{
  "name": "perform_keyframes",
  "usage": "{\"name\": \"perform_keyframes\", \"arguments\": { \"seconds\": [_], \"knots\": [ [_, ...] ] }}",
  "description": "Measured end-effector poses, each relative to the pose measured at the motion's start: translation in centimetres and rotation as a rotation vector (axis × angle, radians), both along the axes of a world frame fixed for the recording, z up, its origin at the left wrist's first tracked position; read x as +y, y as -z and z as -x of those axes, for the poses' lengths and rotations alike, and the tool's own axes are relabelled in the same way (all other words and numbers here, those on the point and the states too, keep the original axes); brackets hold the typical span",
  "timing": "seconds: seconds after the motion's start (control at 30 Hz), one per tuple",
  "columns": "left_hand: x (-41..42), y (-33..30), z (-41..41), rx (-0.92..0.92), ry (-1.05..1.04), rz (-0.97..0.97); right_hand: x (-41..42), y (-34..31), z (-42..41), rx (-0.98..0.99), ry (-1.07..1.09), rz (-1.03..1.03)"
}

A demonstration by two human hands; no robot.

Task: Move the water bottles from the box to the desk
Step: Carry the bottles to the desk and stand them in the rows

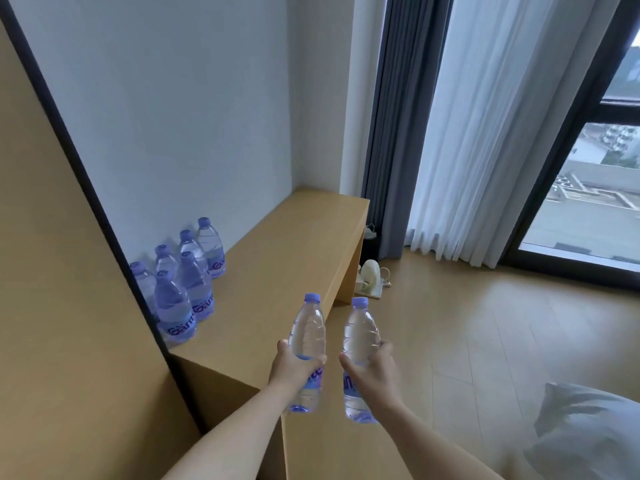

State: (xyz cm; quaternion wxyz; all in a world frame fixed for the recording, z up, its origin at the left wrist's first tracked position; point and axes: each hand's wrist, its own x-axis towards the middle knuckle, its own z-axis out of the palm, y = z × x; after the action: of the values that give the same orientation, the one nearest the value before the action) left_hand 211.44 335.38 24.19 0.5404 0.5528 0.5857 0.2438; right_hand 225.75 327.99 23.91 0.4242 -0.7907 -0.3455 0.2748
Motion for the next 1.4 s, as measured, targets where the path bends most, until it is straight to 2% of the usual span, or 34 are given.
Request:
{"name": "perform_keyframes", "arguments": {
  "seconds": [0.13, 0.27, 0.43, 0.6, 0.73, 0.9, 1.03, 1.17, 1.3, 1.4],
  "knots": [
    [6.5, -0.6, -0.7, -0.034, -0.074, 0.042, 7.4, -0.8, -1.4, 0.090, -0.062, 0.022],
    [12.3, -0.8, -0.9, -0.262, -0.135, 0.175, 14.6, -0.7, -2.8, 0.307, -0.130, 0.030],
    [18.1, 0.2, -1.2, -0.399, -0.246, 0.228, 22.8, 0.0, -5.0, 0.575, -0.319, 0.042],
    [22.8, 0.7, -2.2, -0.421, -0.413, 0.239, 31.5, 0.6, -7.1, 0.596, -0.573, 0.078],
    [24.9, 0.9, -2.8, -0.380, -0.561, 0.207, 37.3, 0.5, -7.6, 0.589, -0.725, 0.203],
    [26.3, 0.6, -3.1, -0.338, -0.727, 0.123, 43.0, -0.4, -7.2, 0.420, -0.984, 0.325],
    [27.0, 0.2, -2.4, -0.330, -0.776, 0.085, 45.9, -0.9, -5.5, 0.391, -1.197, 0.397],
    [27.9, 0.4, -1.9, -0.351, -0.833, 0.027, 47.9, -1.0, -3.7, 0.434, -1.309, 0.426],
    [28.7, 0.8, -1.1, -0.444, -0.868, 0.086, 49.1, -0.9, -2.6, 0.437, -1.358, 0.441],
    [29.4, 0.8, -0.6, -0.432, -0.887, 0.097, 50.4, -0.6, -1.8, 0.464, -1.364, 0.451]
  ]
}}
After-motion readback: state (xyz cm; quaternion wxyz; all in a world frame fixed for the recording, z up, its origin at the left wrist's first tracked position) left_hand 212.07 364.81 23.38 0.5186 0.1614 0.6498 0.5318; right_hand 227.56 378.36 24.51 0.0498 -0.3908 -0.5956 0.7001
